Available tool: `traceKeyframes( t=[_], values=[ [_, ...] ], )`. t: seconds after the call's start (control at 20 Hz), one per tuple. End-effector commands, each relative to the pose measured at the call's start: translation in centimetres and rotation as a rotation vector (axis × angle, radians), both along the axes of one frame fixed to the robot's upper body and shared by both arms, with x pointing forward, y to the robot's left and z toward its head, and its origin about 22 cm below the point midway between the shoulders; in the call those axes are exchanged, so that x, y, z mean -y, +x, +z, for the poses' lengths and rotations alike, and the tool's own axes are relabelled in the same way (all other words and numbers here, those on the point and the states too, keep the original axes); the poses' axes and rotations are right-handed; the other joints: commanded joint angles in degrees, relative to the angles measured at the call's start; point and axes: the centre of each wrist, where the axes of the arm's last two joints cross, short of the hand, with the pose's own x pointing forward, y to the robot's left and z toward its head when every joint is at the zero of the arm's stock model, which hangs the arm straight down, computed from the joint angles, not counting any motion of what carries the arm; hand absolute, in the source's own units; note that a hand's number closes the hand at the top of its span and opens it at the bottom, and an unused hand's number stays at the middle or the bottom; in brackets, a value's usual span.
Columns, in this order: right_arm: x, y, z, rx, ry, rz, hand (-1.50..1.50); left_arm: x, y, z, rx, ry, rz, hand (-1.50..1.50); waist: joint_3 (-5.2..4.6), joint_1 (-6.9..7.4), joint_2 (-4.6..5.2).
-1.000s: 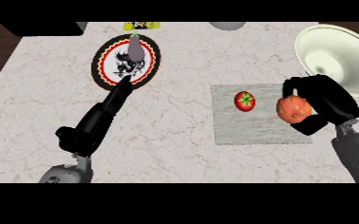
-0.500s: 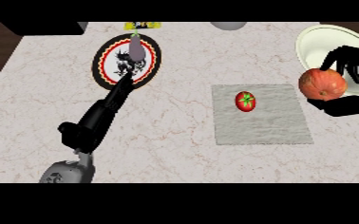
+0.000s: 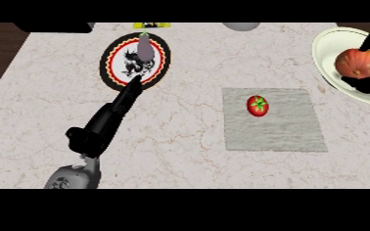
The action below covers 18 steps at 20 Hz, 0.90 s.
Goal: Pick the squash from the placemat and place it in the bowl
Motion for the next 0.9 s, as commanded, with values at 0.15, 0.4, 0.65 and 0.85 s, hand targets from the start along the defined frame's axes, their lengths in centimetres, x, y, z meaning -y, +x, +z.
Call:
traceKeyframes(
  t=[0.15,0.4,0.65,0.85],
  values=[
    [2.4,3.8,-2.3,0.085,-0.078,-0.091,1.50,1.3,0.9,0.8,0.010,-0.010,-0.021,0.00,0.05,1.09,0.38],
    [5.7,3.6,-2.1,-0.210,-0.095,-0.139,1.50,0.0,0.8,1.0,0.019,0.014,-0.015,0.00,0.05,2.00,0.79],
    [6.0,4.2,-3.4,-0.396,0.077,-0.082,-1.50,0.9,-0.4,0.0,-0.004,-0.007,-0.055,0.00,0.14,2.91,1.02],
    [7.4,3.7,-3.6,-0.314,0.127,0.016,-1.50,1.7,-0.2,0.3,0.017,-0.001,-0.057,0.00,0.22,2.64,1.04]
  ],
)
